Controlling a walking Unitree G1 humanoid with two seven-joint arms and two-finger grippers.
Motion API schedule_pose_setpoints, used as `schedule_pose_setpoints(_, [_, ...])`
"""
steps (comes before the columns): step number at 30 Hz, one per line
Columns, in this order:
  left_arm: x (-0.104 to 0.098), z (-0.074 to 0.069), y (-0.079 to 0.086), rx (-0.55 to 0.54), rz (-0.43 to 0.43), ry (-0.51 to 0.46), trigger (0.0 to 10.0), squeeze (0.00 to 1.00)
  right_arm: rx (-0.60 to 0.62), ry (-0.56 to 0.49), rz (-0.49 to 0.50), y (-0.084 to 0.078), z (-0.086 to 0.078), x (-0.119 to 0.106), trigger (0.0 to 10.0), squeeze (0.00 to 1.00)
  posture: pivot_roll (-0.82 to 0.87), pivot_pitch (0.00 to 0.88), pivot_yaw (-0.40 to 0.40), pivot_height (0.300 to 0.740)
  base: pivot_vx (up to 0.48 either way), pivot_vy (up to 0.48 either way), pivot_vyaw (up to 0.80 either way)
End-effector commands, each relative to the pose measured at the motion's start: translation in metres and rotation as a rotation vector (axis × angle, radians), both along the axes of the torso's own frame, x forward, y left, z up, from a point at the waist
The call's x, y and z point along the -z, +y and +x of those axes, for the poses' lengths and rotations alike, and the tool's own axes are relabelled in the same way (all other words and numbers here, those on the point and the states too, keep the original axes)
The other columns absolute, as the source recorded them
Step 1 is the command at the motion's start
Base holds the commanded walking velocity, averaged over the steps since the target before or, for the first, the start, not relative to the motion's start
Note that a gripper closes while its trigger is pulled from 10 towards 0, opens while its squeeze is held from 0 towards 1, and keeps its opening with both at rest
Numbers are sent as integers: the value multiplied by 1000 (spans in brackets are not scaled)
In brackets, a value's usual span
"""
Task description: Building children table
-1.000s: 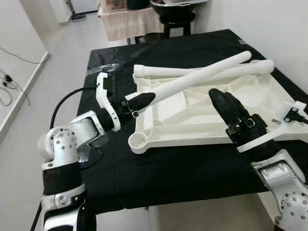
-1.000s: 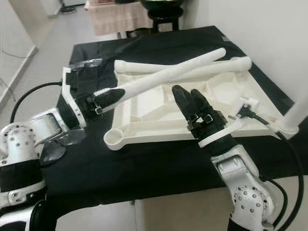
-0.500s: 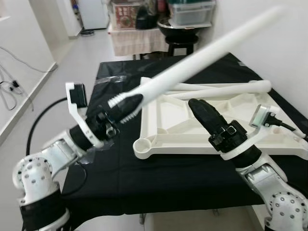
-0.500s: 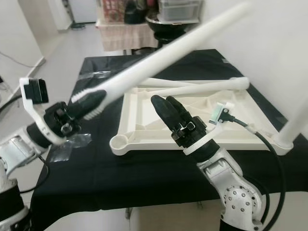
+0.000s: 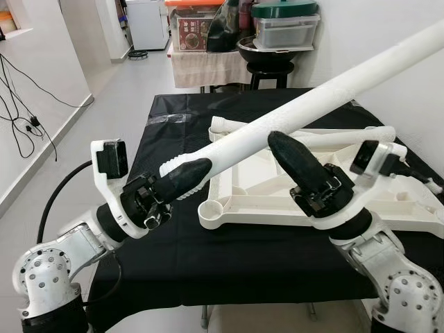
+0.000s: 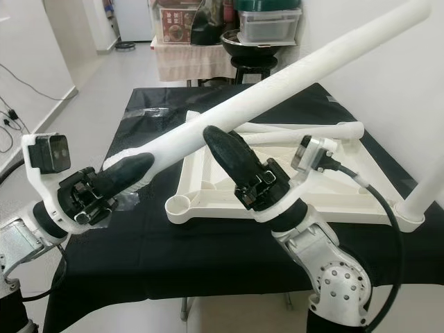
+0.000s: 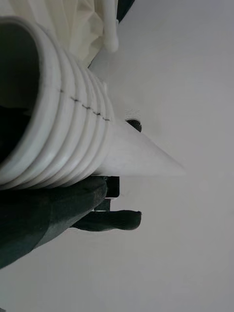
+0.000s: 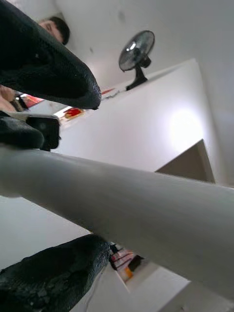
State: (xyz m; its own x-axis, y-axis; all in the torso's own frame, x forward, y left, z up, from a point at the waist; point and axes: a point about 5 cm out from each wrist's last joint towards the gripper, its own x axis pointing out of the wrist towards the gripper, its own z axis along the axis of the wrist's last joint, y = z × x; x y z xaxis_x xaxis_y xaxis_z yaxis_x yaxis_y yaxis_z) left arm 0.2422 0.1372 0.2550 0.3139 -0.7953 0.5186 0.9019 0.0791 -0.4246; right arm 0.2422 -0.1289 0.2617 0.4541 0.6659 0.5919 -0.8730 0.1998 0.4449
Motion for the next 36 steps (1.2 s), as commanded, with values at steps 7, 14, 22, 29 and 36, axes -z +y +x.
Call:
schedule_pose_setpoints(7, [0,-11,-20,99,-18,-32,0,0,45,43,-53,16,14,3,10000,0,-121,8,10,740,0,0,0])
schedule_pose_setpoints(14, [2,-12,-32,139,-33,-17,0,0,1,25,-39,32,16,-2,10000,0,-123,5,12,740,0,0,0])
schedule_pose_setpoints(22, [3,-13,-33,143,-31,-14,0,0,0,15,15,32,18,-6,980,0,-125,7,14,740,0,0,0])
schedule_pose_setpoints(29, [6,-13,-36,147,-23,-3,0,0,-24,-8,32,34,16,-10,0,0,-129,3,16,740,0,0,0])
schedule_pose_setpoints(36, [10,-10,-37,96,22,-4,4039,0,-22,-9,33,33,15,-9,0,0,-127,3,17,740,0,0,0])
